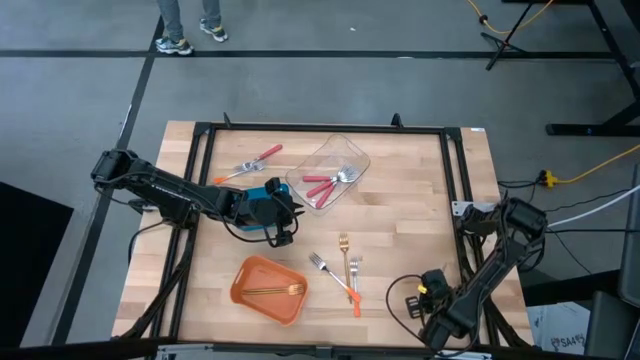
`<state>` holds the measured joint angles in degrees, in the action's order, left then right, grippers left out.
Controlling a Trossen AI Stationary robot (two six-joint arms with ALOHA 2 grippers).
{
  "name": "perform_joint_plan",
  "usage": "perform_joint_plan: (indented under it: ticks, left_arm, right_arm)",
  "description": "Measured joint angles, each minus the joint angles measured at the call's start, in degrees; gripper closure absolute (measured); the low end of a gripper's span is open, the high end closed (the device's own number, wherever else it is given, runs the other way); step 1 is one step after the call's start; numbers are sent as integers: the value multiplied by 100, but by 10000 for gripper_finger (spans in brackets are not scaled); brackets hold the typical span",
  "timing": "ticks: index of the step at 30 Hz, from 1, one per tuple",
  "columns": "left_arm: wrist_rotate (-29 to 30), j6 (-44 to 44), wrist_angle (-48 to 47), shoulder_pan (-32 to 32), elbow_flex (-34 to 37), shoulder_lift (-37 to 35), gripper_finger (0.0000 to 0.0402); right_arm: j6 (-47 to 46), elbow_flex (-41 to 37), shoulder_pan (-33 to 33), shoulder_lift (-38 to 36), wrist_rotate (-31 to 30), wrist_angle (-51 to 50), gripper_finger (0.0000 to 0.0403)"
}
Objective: Sort silverware by color (type)
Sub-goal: Put the gold fork into the orange bin
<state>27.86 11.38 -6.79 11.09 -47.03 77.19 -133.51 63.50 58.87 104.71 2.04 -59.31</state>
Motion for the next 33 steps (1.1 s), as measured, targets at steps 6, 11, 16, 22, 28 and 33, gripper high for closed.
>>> perform_joint_plan:
  ticks: [6, 11, 16, 22, 28, 33]
  left_arm:
    - [0, 0, 2, 0, -2, 0, 339]
    - [-2, 0, 2, 0, -2, 0, 339]
    - [-2, 0, 2, 0, -2, 0, 339]
    - [-2, 0, 2, 0, -2, 0, 339]
    - [-2, 0, 2, 0, -2, 0, 339]
    - [-2, 0, 2, 0, -2, 0, 339]
  right_arm:
    - [22, 262, 0, 17, 0, -337, 297]
    - [20, 352, 0, 17, -51, -480, 297]
    - [-4, 304, -2, 17, -209, -509, 297]
    - [-60, 192, -2, 17, -126, -444, 297]
    - [-79, 158, -2, 31, -242, -332, 297]
    - [-83, 158, -2, 41, -151, -338, 297]
